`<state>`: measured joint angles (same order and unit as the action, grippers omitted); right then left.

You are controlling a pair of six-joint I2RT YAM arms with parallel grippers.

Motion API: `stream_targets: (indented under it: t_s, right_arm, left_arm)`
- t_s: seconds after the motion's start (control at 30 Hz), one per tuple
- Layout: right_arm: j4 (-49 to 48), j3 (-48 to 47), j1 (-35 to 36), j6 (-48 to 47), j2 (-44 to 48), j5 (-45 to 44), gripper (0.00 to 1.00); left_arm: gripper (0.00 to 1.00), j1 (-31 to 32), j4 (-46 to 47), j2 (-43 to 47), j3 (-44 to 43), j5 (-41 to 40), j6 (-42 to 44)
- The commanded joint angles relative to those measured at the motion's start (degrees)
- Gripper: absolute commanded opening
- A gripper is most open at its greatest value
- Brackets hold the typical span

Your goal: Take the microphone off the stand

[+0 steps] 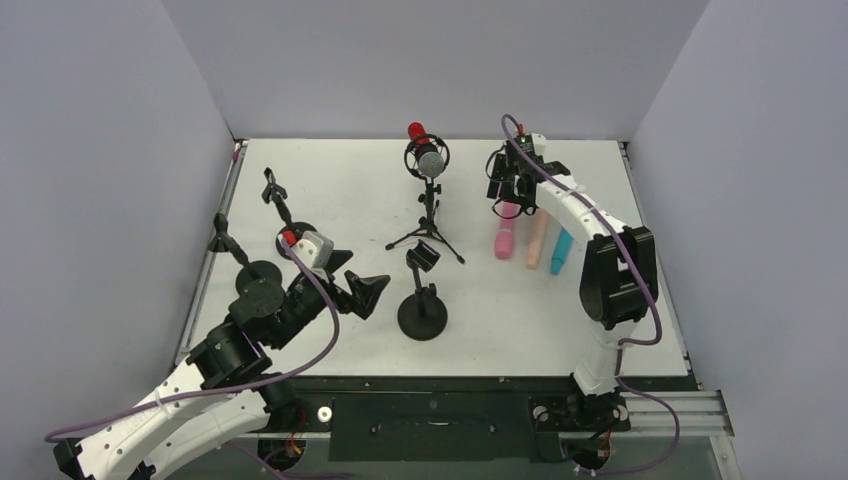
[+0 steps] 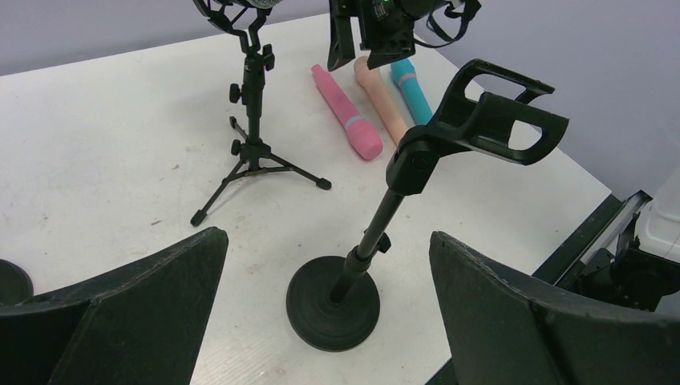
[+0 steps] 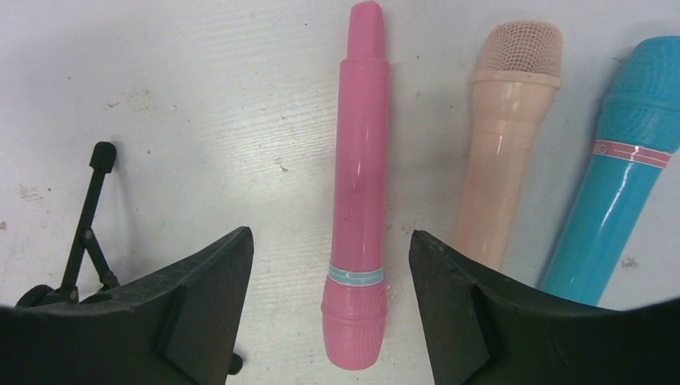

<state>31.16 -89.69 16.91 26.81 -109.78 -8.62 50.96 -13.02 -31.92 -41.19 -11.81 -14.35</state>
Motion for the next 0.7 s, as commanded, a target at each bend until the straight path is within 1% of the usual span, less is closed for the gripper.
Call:
stream_targets:
  t_s: [0.0, 0.2, 0.3, 0.5, 0.67]
  right_arm:
    - [0.68, -1.06, -0.38, 0.42, 7.31, -0.97, 0.67]
    - [2.0, -0.49, -0.23, -0.04, 12.82, -0.7, 0.68]
    - [1.59, 1.56, -0.02, 0.18, 15.84, 0.44, 0.68]
    - [-1.0, 8.16, 2.46, 0.44, 24.07, 2.82, 0.68]
    - [-4.36, 16.34, 5.21, 1.46, 32.71, 5.18, 0.68]
  left_arm:
    - [0.96, 0.11, 3.84, -0.16, -2.21, -0.33, 0.5]
    - [0.96, 0.12, 4.52, 0.1, -1.44, -0.13, 0.4]
    - [0.96, 0.11, 4.89, 0.01, -0.97, 0.15, 0.38]
    - [0.96, 0.11, 4.61, -0.96, -0.57, 0.05, -0.07]
    - [0.96, 0.12, 5.71, -1.25, 0.88, 0.74, -0.98]
